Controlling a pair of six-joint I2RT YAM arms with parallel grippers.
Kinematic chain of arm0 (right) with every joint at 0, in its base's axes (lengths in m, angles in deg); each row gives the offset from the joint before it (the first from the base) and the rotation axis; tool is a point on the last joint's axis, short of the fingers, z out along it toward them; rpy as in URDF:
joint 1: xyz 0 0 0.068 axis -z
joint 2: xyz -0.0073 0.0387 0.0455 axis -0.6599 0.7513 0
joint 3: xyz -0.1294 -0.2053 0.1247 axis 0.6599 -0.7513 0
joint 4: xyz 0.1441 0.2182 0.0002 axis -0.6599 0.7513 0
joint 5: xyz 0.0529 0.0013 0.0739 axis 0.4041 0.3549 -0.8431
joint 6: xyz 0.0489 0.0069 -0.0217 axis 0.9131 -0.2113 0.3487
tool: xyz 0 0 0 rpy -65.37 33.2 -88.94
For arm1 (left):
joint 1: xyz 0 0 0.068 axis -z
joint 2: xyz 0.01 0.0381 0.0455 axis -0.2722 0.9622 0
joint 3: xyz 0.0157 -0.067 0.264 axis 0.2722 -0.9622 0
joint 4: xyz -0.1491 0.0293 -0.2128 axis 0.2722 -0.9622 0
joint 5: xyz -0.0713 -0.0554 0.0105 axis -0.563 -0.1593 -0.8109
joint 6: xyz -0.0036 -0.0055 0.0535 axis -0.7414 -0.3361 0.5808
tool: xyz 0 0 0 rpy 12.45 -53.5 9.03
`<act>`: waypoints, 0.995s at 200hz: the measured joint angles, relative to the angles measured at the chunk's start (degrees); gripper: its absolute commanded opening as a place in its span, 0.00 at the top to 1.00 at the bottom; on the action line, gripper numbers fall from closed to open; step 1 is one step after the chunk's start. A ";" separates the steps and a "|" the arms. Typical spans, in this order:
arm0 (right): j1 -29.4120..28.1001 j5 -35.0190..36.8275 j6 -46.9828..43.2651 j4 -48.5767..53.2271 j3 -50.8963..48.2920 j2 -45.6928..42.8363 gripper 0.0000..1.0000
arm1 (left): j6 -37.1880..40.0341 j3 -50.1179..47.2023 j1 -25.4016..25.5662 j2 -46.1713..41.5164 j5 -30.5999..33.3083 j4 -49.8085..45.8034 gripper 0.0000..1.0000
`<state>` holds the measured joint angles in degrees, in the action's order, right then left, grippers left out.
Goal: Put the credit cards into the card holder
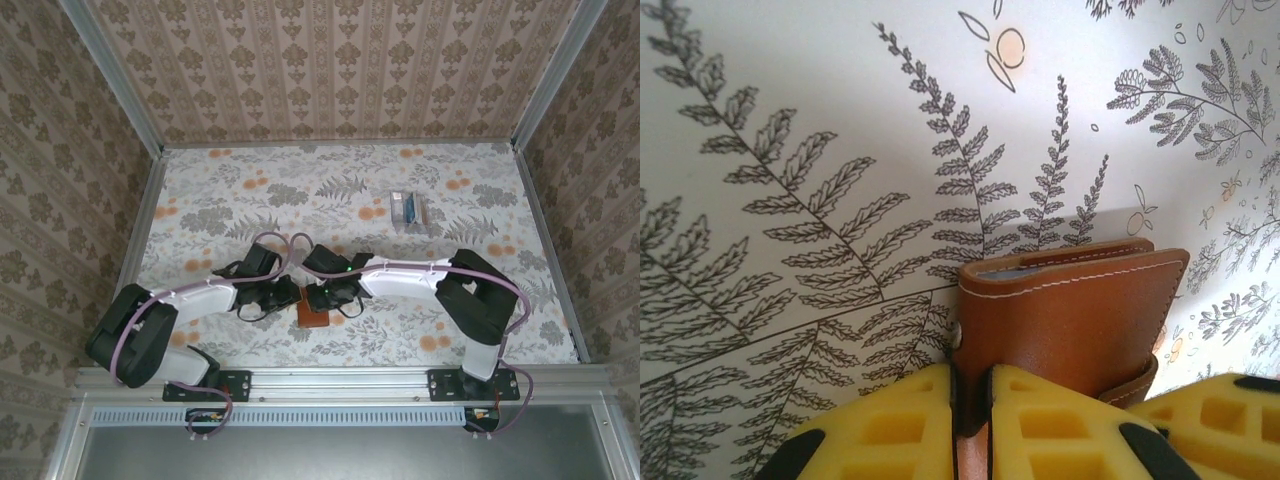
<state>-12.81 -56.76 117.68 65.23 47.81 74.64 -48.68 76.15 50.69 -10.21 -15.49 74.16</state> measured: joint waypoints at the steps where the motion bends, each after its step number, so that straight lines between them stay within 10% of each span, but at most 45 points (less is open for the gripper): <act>1: 0.02 0.02 -0.35 -0.28 -0.24 -0.17 0.68 | 0.00 0.00 -0.09 -0.02 -0.04 -0.07 0.87; 72: 5.09 7.67 -3.17 -13.81 -13.55 -22.03 0.45 | 5.29 6.64 -5.18 -14.62 10.10 -17.11 0.74; 106: 5.49 18.14 -9.40 -18.64 -21.07 -40.11 0.01 | 12.57 12.63 -5.75 -23.71 19.61 -23.10 0.53; 123: 7.04 23.23 -14.40 -20.59 -25.51 -48.98 0.00 | 16.37 13.31 -5.75 -26.84 24.98 -23.98 0.39; 131: 8.09 25.38 -16.68 -21.14 -27.58 -52.74 0.00 | 18.14 13.29 -5.75 -27.76 27.58 -24.33 0.01; 199: 25.20 35.26 -35.67 -30.77 -49.53 -73.07 0.00 | 46.86 -6.43 -5.86 -32.04 44.83 -1.25 0.00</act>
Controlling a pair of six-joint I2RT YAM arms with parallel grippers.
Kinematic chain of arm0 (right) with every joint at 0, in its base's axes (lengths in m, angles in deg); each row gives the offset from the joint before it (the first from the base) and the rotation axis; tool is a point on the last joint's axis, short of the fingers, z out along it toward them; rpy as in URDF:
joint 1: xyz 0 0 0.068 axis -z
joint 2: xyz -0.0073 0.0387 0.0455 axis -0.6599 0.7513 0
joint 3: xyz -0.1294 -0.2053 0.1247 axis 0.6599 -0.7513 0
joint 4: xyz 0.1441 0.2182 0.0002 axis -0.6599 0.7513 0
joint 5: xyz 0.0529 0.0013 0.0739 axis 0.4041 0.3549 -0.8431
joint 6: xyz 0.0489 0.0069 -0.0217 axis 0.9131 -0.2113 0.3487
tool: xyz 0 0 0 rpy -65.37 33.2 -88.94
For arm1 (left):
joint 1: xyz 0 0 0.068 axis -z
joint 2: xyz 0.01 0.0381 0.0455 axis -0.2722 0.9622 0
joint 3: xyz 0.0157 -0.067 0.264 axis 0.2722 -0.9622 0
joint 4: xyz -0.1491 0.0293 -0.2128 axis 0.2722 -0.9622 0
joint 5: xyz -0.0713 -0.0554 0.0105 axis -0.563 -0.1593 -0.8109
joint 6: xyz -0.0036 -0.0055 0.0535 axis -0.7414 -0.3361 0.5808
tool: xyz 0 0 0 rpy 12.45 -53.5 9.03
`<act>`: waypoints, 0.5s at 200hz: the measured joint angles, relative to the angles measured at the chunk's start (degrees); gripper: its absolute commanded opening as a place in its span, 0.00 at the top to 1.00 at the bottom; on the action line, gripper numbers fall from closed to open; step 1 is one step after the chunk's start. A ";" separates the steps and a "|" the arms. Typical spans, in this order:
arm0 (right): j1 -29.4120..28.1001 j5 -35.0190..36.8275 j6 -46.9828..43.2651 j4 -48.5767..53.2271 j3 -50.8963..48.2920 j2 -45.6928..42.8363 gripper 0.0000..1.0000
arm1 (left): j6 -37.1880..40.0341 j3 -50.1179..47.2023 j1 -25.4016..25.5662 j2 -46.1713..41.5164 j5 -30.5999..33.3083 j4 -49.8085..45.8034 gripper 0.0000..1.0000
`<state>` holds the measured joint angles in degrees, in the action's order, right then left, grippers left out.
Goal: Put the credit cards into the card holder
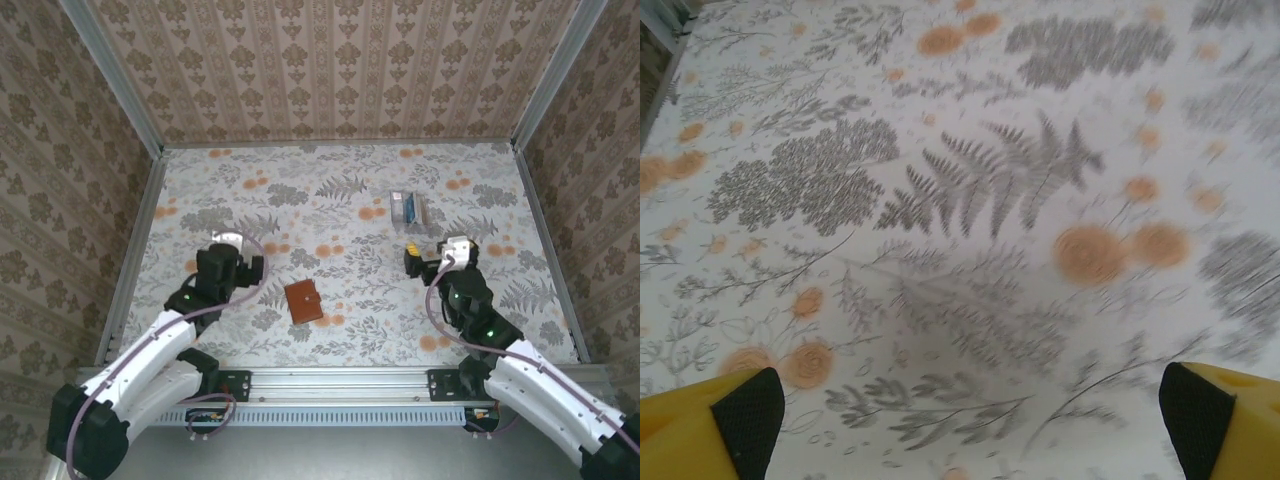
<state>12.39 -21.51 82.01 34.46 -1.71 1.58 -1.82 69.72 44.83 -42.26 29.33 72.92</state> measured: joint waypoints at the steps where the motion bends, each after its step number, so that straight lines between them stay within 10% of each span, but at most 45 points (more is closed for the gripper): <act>1: 0.44 -0.11 -0.24 0.00 -0.33 -0.20 0.00 | 0.50 -0.63 -0.13 -0.11 0.20 0.66 0.00; 47: 11.58 -3.37 -3.48 -6.36 -5.86 -0.42 0.00 | 8.79 -11.74 -14.10 -1.99 -1.22 20.39 0.00; 100: 22.05 -12.35 -3.02 -19.65 -7.30 20.94 0.00 | 10.82 -15.69 -22.40 5.75 -7.91 38.75 0.00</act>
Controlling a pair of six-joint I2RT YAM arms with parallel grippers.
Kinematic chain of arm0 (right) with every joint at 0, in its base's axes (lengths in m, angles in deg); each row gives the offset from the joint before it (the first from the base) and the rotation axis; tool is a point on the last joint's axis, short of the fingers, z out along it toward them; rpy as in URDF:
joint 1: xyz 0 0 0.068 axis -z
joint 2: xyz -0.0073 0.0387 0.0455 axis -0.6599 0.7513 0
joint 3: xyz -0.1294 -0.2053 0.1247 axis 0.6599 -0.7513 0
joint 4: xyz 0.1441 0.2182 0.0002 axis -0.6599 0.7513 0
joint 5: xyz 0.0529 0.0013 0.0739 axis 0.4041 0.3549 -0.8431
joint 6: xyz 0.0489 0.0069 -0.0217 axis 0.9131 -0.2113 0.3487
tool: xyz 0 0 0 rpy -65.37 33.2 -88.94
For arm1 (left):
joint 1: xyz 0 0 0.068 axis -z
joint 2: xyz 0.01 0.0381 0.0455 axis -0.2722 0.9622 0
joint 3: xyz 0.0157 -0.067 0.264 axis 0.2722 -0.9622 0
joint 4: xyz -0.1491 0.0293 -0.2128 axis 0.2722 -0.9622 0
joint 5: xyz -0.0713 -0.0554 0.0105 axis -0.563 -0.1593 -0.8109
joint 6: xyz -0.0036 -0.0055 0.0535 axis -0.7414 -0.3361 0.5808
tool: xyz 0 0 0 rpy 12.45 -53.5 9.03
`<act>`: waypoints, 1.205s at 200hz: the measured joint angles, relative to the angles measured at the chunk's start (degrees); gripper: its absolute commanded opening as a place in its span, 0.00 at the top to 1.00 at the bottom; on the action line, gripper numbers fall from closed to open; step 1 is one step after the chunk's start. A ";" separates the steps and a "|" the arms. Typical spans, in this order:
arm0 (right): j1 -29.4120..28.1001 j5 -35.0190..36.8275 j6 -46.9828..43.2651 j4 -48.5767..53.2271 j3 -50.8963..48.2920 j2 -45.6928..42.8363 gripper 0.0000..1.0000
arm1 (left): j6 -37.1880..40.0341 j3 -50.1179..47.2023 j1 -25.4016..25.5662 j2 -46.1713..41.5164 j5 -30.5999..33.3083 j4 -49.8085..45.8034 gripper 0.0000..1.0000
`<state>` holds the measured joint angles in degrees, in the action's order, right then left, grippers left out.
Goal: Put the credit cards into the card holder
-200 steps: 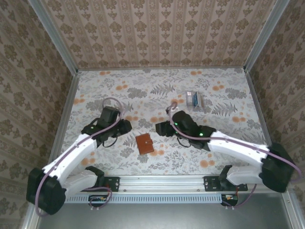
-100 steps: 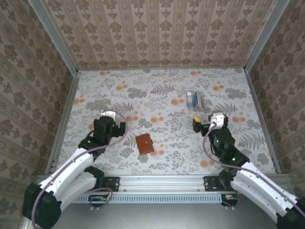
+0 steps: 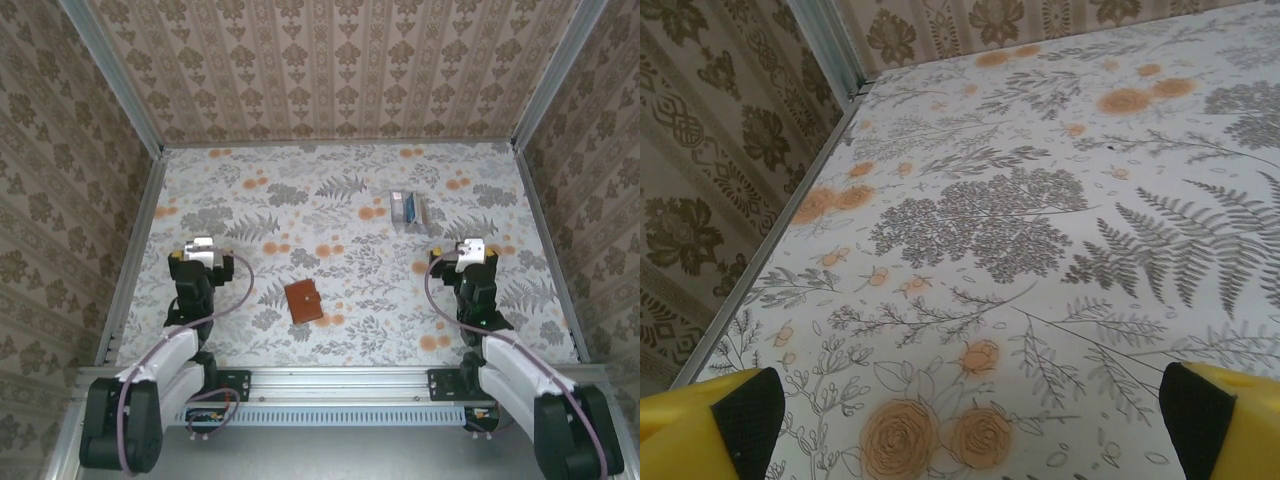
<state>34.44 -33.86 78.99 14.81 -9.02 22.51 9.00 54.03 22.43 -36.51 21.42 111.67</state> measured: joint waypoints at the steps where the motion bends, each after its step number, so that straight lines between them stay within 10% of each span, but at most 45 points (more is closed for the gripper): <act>1: 0.07 -0.09 0.00 -0.17 0.04 0.31 0.00 | 0.00 -0.02 -0.11 0.11 -0.09 0.17 0.00; 114: 6.40 -11.87 1.68 -26.14 9.75 35.93 0.00 | -3.32 5.09 -5.16 34.05 -5.46 29.40 0.00; 241: 6.21 -9.94 3.32 -19.26 16.74 36.70 0.00 | -3.67 14.73 -5.11 35.21 -6.16 19.54 0.00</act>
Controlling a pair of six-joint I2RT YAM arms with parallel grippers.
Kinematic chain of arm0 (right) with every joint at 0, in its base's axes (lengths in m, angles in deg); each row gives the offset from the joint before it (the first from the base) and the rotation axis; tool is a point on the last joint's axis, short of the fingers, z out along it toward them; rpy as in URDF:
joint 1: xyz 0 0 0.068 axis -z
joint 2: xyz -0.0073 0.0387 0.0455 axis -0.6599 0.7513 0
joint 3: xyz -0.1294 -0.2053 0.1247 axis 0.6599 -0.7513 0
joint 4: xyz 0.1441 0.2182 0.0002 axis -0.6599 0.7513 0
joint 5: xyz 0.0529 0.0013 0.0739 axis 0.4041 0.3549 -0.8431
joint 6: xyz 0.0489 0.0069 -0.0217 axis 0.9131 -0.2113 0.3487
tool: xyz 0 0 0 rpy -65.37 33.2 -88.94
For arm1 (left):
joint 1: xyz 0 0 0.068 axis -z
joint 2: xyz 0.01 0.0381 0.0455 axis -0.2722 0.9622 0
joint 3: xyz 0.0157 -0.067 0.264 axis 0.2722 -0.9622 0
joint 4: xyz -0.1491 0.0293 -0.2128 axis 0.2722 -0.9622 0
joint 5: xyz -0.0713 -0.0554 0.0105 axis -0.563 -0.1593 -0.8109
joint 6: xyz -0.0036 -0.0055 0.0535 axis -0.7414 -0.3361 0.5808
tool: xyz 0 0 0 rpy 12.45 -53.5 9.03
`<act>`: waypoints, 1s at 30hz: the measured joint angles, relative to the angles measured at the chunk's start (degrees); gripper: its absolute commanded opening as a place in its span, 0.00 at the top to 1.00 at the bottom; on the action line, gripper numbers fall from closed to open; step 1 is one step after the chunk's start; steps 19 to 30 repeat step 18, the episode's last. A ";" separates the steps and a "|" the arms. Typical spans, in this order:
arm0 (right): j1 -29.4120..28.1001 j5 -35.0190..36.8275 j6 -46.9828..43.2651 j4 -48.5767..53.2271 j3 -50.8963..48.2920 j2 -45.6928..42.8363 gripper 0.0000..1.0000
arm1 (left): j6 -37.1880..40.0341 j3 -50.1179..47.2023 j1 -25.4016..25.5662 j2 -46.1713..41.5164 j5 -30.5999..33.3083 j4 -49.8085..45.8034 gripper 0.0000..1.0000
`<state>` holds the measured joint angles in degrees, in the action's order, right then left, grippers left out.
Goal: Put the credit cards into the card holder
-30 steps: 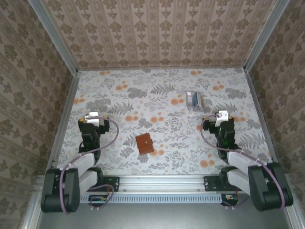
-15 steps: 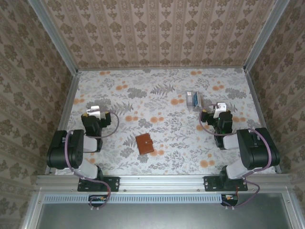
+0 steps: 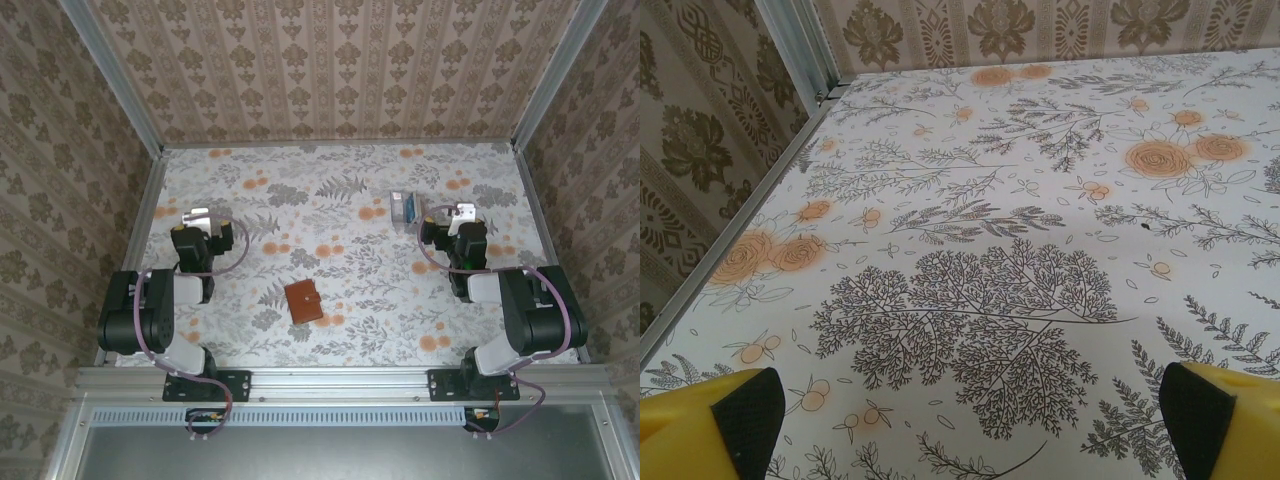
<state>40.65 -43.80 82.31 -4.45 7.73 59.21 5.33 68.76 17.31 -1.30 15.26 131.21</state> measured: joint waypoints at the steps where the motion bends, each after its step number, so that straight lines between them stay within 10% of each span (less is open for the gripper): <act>1: 0.00 0.00 0.00 0.02 0.00 0.00 0.00 | 0.00 0.00 0.00 0.00 0.00 -0.07 0.00; 30: -0.72 0.02 -0.07 0.39 0.00 0.00 0.00 | 0.00 0.00 0.33 0.00 0.02 -1.22 0.00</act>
